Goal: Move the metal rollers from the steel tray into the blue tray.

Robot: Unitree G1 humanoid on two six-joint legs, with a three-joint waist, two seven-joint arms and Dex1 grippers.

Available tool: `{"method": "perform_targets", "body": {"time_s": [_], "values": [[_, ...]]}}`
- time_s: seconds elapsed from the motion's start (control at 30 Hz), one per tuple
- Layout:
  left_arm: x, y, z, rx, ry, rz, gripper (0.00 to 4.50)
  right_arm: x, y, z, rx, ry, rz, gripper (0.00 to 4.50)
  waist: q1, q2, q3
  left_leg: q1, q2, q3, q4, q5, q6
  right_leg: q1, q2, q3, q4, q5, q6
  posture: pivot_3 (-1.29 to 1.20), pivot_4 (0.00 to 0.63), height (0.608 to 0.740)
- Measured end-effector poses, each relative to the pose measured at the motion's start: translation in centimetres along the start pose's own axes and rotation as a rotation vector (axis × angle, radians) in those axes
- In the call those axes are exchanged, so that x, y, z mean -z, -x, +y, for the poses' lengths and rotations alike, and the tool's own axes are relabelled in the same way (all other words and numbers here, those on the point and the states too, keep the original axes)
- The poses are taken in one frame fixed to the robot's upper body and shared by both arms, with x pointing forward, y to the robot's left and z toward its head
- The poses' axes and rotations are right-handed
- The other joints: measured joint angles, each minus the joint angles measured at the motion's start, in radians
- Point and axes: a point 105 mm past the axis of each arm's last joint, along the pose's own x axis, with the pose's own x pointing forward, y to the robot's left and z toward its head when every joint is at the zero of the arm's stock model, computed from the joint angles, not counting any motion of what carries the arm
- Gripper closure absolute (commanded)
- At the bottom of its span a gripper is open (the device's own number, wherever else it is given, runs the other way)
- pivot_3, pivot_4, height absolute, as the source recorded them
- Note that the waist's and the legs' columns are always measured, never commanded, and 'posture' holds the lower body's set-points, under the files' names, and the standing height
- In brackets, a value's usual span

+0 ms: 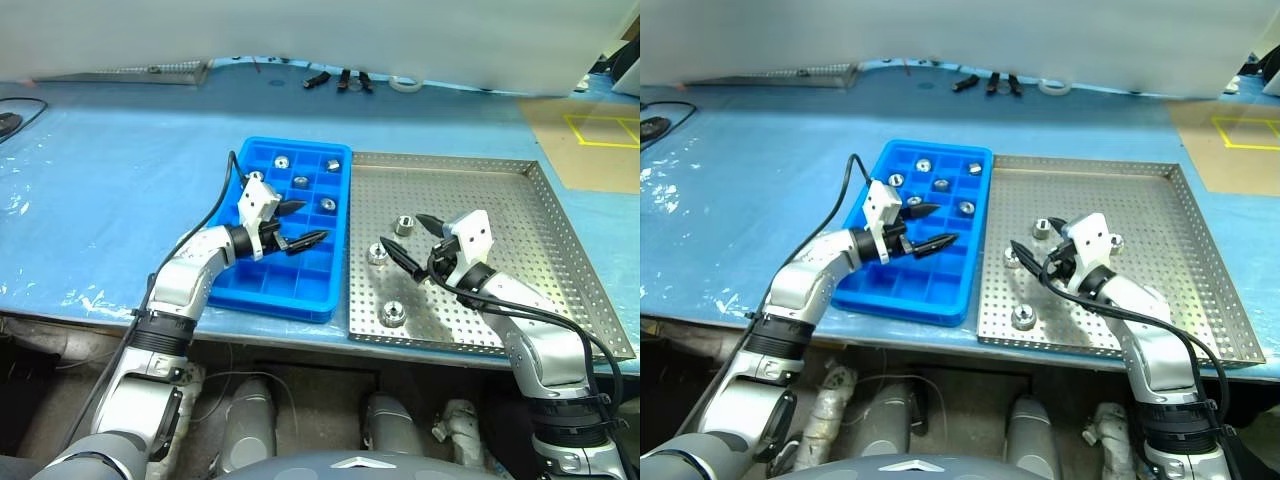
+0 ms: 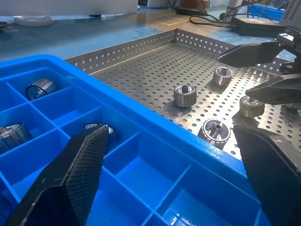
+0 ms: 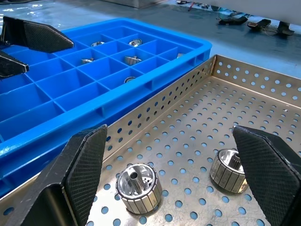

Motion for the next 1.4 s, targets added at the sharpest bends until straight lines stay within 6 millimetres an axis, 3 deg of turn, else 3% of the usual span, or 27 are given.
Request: {"method": "perform_targets", "body": {"time_s": [1.13,1.27,1.4], "values": [[-0.6,-0.8,0.4,-0.035,0.008,-0.026,0.02,-0.2,0.0,-0.7,0.005,0.018,-0.001,0.00,0.002,0.000,0.000,-0.001,0.000,0.000,0.000,0.000,0.000,-0.001,0.000,0.000,0.000,0.000,0.000,-0.08,0.150,0.740],[-2.3,-1.5,0.5,-0.025,0.035,-0.047,0.02,-0.7,0.1,-1.5,0.020,0.038,-0.009,0.00,0.005,0.000,0.000,-0.001,0.000,0.000,0.000,0.000,0.000,-0.001,0.000,0.000,0.000,0.000,0.000,-0.09,0.150,0.740],[-5.6,-2.9,0.4,0.064,-0.096,0.004,0.02,-0.6,0.3,-1.8,0.035,0.036,-0.007,0.00,0.005,-0.001,0.000,-0.001,0.000,0.000,0.000,0.000,0.000,-0.001,0.000,0.000,0.000,0.000,0.000,-0.13,0.150,0.740]]}}
